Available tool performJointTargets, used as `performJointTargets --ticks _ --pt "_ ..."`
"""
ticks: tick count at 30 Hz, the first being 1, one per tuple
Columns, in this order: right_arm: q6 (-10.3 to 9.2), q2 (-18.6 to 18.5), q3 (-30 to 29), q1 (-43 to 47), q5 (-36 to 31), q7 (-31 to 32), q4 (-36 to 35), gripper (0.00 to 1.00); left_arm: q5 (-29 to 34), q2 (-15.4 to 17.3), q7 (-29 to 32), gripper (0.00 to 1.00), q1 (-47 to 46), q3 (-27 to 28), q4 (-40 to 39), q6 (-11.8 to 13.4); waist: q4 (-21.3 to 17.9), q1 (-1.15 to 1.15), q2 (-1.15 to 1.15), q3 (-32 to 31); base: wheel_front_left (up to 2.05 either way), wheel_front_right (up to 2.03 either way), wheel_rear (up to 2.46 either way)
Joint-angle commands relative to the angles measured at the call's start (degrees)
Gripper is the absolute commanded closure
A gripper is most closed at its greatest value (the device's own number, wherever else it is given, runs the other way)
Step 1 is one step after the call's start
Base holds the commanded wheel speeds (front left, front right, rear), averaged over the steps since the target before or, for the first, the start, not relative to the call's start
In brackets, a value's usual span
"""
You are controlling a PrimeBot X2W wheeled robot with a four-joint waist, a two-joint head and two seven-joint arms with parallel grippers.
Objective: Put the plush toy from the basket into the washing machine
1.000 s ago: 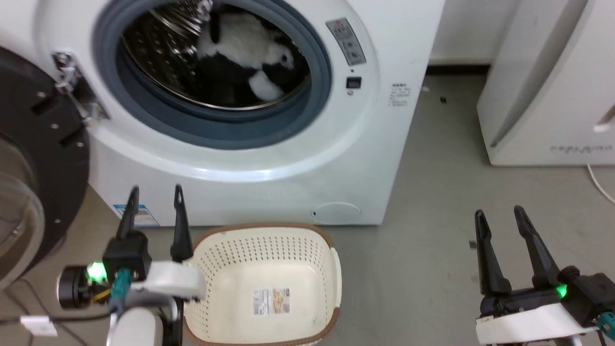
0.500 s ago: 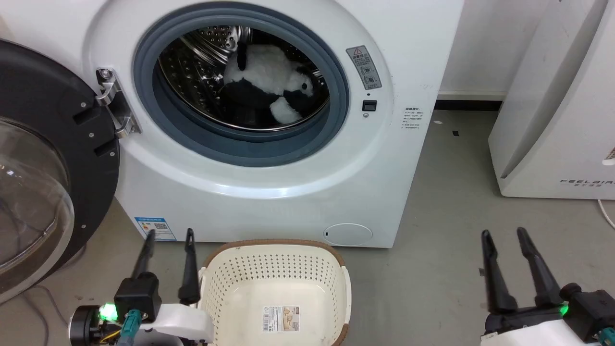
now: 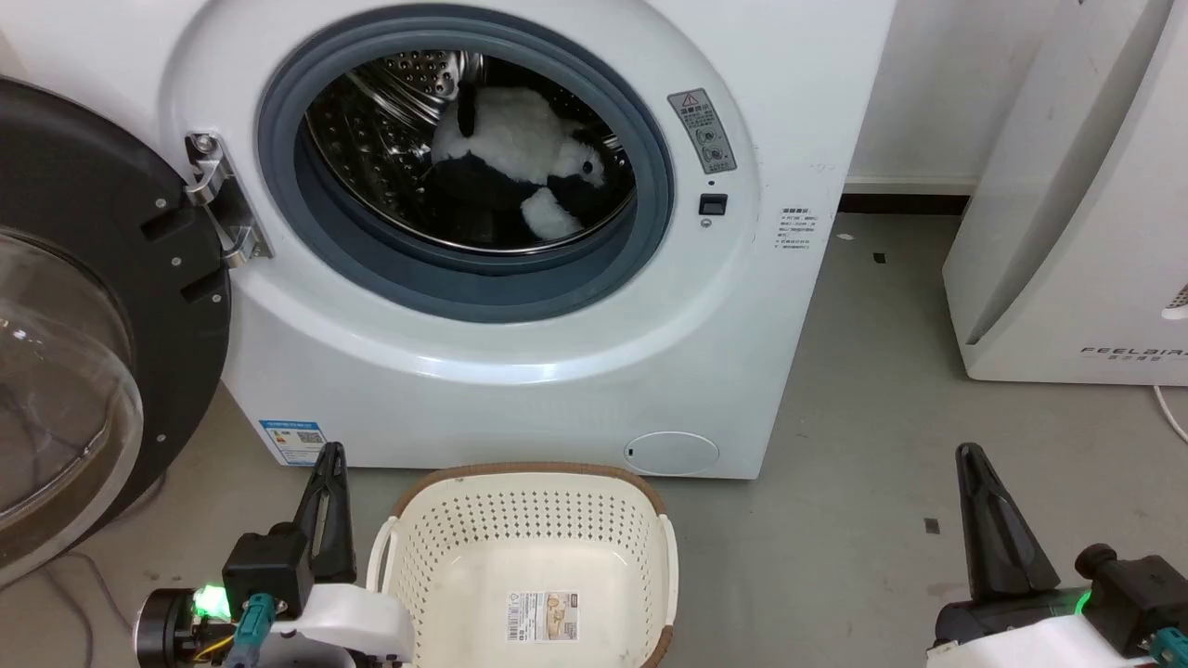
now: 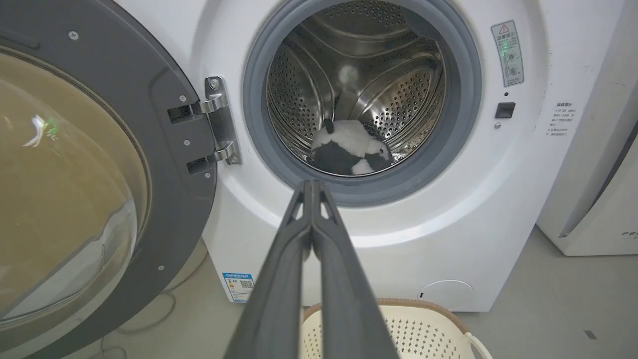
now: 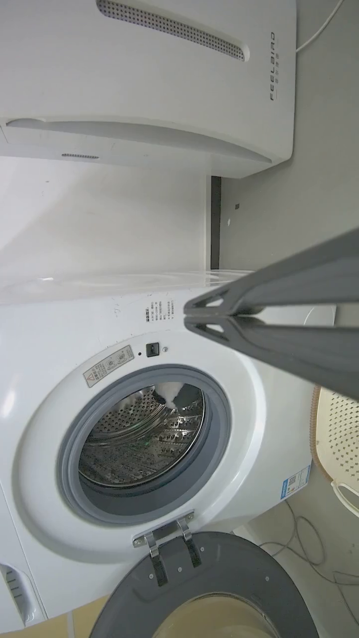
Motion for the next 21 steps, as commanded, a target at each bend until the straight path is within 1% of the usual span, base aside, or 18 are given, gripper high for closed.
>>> performJointTargets --ticks 1,21 --pt "0.00 0.00 0.01 -0.35 -0.75 0.40 0.18 1.00 0.19 -0.13 0.39 1.00 0.25 0.07 -0.63 -0.38 -0.05 0.01 0.00 -0.01 0.00 0.00 0.00" --pt "-0.01 0.00 0.05 -0.90 -2.36 2.63 0.46 1.00 0.47 -0.36 2.61 1.00 0.61 0.18 -1.95 -1.04 -0.49 0.01 0.00 -0.15 0.00 0.00 0.00"
